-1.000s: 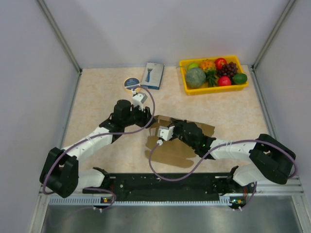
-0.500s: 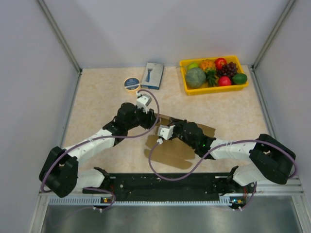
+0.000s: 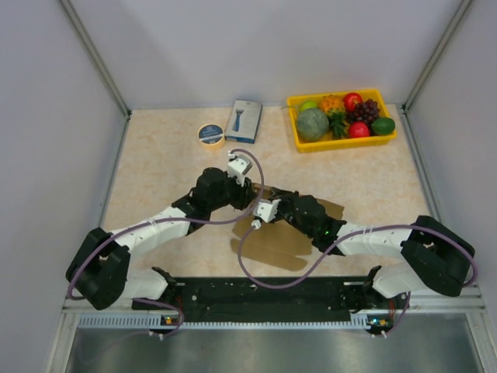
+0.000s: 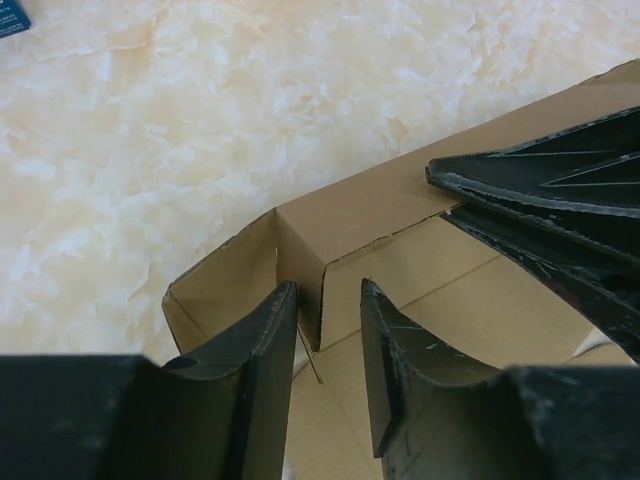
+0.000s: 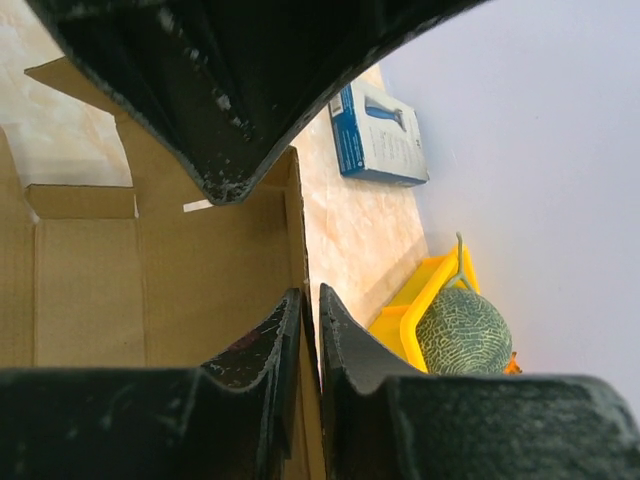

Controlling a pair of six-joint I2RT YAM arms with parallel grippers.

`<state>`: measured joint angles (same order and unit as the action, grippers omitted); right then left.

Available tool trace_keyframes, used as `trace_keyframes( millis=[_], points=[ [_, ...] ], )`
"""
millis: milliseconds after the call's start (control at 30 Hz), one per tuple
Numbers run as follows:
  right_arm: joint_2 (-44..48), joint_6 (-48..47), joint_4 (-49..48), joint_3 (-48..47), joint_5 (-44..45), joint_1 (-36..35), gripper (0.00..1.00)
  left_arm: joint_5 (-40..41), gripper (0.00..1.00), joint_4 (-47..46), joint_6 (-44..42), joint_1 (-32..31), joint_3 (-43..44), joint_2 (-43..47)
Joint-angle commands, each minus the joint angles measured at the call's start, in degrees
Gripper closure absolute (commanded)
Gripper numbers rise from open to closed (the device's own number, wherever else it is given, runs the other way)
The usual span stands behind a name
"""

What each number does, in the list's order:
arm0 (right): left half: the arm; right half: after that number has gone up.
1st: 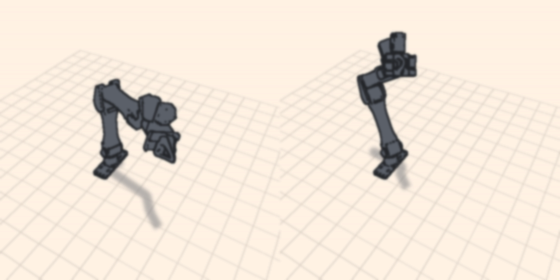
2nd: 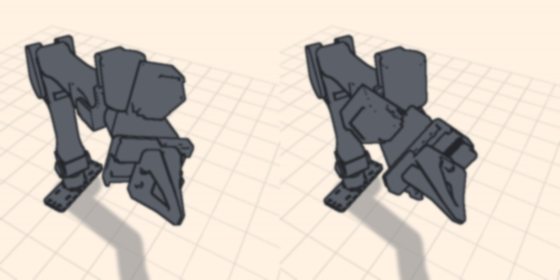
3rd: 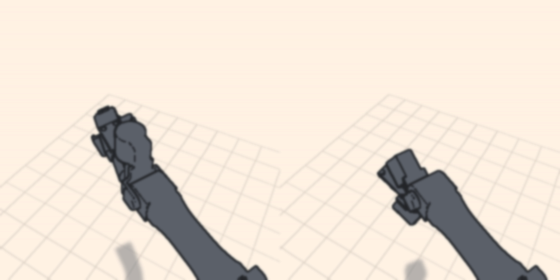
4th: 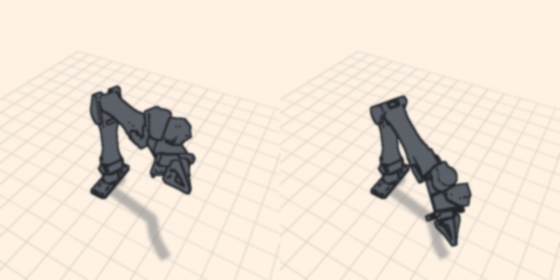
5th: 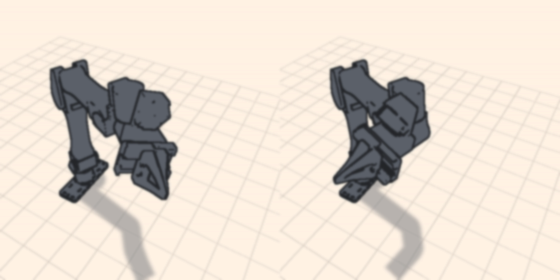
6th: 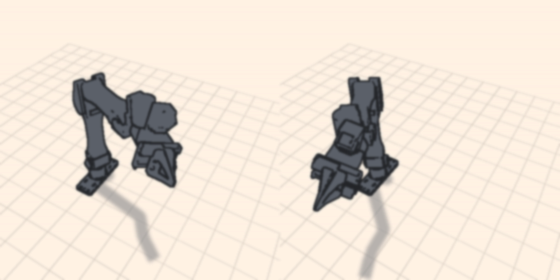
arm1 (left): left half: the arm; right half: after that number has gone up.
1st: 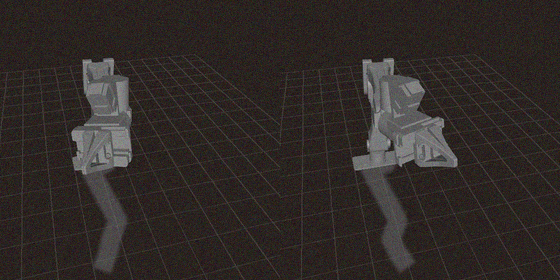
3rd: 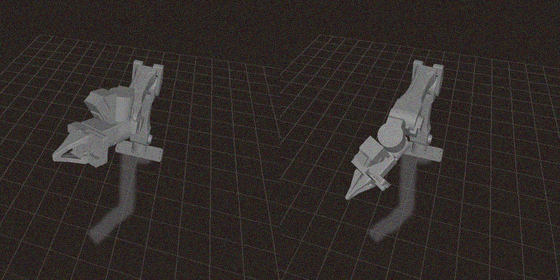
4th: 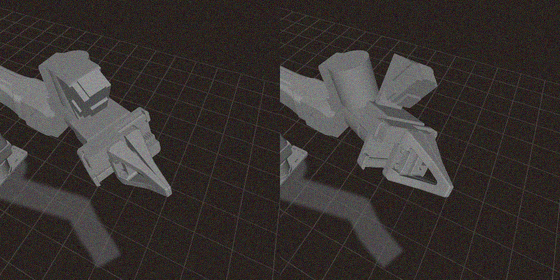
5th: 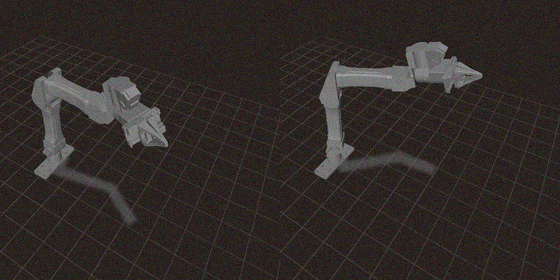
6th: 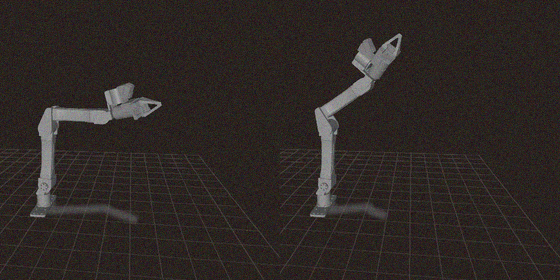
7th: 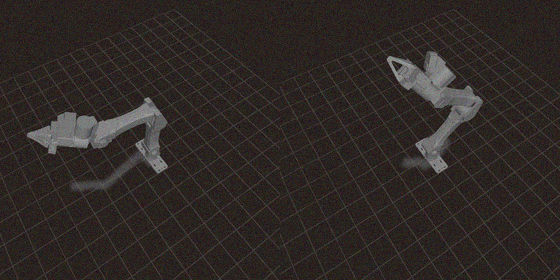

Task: Fold the paper box

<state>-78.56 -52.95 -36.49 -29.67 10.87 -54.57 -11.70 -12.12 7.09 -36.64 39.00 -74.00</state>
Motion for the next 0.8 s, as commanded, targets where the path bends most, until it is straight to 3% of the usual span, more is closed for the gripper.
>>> trace_keyframes(
  millis=[0, 100, 200, 233, 300, 333, 367, 467, 500, 533, 600, 633, 667, 767],
  points=[
    [2.19, 2.59, -2.01, -1.53, -1.21, 0.25, 0.86, 4.93, 0.69, -2.91, -2.17, -1.67, 2.31, -1.41],
    [2.36, 3.02, -2.45, -1.27, 0.02, 0.16, 0.82, 9.15, 0.82, -4.05, -2.08, -2.11, 1.43, -1.33],
    [4.37, 6.44, -2.45, -0.83, 4.92, -0.54, 0.67, 12.65, 0.96, -6.68, -1.73, -2.55, -0.06, -0.71],
    [5.6, 9.85, -2.01, -0.57, 6.08, -0.89, 0.53, 14.15, 1.0, -7.38, -1.56, -2.9, -0.42, -0.28],
    [11.11, 12.77, 5.61, -0.21, 7.14, -1.77, 0.36, 16.27, 1.0, -9.58, -1.29, -3.17, -1.73, 0.51],
    [13.33, 17.39, 8.34, -0.13, 7.84, -2.73, 0.15, 17.06, 1.0, -10.2, -1.2, -3.17, -2.17, 0.78],
    [15.96, 20.4, 13.67, -0.04, 8.46, -3.09, 0.01, 17.59, 1.0, -11.6, -0.94, -3.26, -2.61, 1.04],
    [25.28, 37.17, 23.98, -2.58, 10.83, -3.27, 0.01, 19.35, 1.0, -13.63, -0.94, -3.43, -4.28, 1.49],
    [26.87, 42.78, 32.36, -5.72, 13.18, -3.27, 0.01, 19.7, 1.0, -14.15, -0.77, -3.52, -4.37, 1.23],
    [28.8, 56.41, 36.36, -8.01, 13.99, -3.27, 0.01, 20.57, 1.0, -14.16, -0.5, -3.52, -4.46, 1.14],
    [29.0, 67.83, 47.94, -13.62, 14.87, -3.27, 0.01, 21.72, 1.0, -14.6, 0.37, -3.7, -4.46, 0.61],
    [28.56, 82.25, 52.01, -15.23, 15.92, -3.27, 0.01, 22.94, 1.0, -14.51, 0.73, -3.7, -4.46, 0.43],
    [26.99, 90.13, 55.27, -17.07, 16.19, -2.22, 0.01, 23.65, 1.0, -14.69, 1.43, -3.7, -4.38, 0.17],
    [24.96, 112.75, 61.01, -21.48, 9.53, -0.2, 0.01, 24.79, 1.0, -15.74, 3.36, -3.87, -4.55, -0.44]
  ],
)
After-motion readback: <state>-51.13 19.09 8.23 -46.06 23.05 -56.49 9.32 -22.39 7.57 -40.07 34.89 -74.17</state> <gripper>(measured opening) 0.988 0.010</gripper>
